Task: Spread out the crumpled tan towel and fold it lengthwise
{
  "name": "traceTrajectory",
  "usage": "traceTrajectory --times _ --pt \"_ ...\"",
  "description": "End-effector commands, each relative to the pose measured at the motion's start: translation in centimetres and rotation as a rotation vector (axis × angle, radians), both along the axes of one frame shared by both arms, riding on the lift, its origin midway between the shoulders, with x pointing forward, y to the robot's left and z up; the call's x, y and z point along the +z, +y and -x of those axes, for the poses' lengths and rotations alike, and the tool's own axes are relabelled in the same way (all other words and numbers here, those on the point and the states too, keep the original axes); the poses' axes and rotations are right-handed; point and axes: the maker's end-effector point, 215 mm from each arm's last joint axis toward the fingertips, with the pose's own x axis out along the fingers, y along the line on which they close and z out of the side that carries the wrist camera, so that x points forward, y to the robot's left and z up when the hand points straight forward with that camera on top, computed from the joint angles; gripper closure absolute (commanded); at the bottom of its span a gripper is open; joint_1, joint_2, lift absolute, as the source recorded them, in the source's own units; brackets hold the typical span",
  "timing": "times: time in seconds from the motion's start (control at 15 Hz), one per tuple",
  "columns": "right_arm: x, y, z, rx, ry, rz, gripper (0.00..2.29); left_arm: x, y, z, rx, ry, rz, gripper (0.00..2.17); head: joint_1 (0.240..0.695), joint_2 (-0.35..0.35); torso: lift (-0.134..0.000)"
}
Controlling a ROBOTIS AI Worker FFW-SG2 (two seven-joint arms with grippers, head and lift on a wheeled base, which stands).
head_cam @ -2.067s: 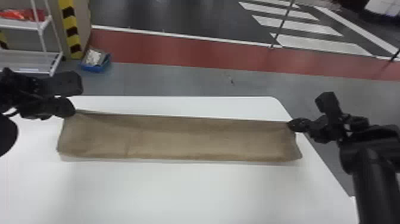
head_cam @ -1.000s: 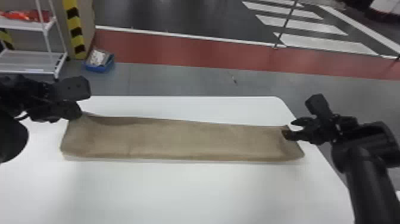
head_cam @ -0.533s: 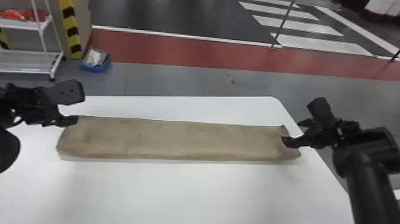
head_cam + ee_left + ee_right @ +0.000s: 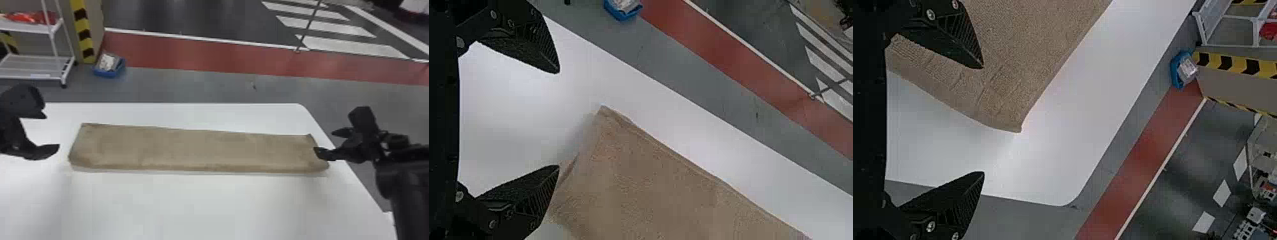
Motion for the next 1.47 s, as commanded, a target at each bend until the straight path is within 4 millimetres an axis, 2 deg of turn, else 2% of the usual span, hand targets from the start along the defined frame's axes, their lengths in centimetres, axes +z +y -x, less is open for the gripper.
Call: traceTrajectory --times 0.0,0.07,0.2,0.33,0.6,0.87,1.0,1.27,1.4 --pt "0.2 -0.2 0.0 0.000 -0.010 -0.002 0.15 -1.1 0.7 4.0 -0.097 -0.032 -0.061 0.28 0.695 -0.238 -0.124" --pt "0.2 -0.2 0.0 0.000 -0.010 -0.002 0.15 -1.6 0.3 5.4 -0.110 -0.034 -0.069 0.28 0.695 -0.238 -0.124" --pt "0.3 -0.1 -0.1 -0.004 -0.014 -0.007 0.15 -3.2 -1.8 8.1 -0.173 -0.042 -0.089 0.29 0.695 -0.245 -0.124" --pt "0.3 -0.1 -0.1 -0.010 -0.015 -0.021 0.15 -3.6 -3.8 8.7 -0.219 -0.081 -0.109 0.29 0.695 -0.261 -0.124" --pt "0.1 -0.6 0.4 -0.023 -0.015 -0.026 0.15 -2.9 -5.5 7.3 -0.229 -0.158 -0.140 0.33 0.695 -0.298 -0.124" --pt "0.1 -0.9 0.7 -0.029 -0.016 -0.030 0.15 -3.4 -6.3 5.0 -0.256 -0.206 -0.198 0.33 0.695 -0.316 -0.124" --pt "0.1 -1.0 0.6 -0.029 -0.019 -0.028 0.15 -4.0 -6.7 4.6 -0.293 -0.227 -0.249 0.33 0.695 -0.316 -0.124" --pt "0.3 -1.1 0.6 -0.035 -0.024 -0.036 0.15 -5.2 -5.7 3.8 -0.284 -0.211 -0.288 0.41 0.695 -0.318 -0.124" --pt "0.3 -1.0 0.6 -0.032 -0.024 -0.037 0.15 -5.0 -5.6 3.6 -0.281 -0.218 -0.291 0.41 0.695 -0.313 -0.124"
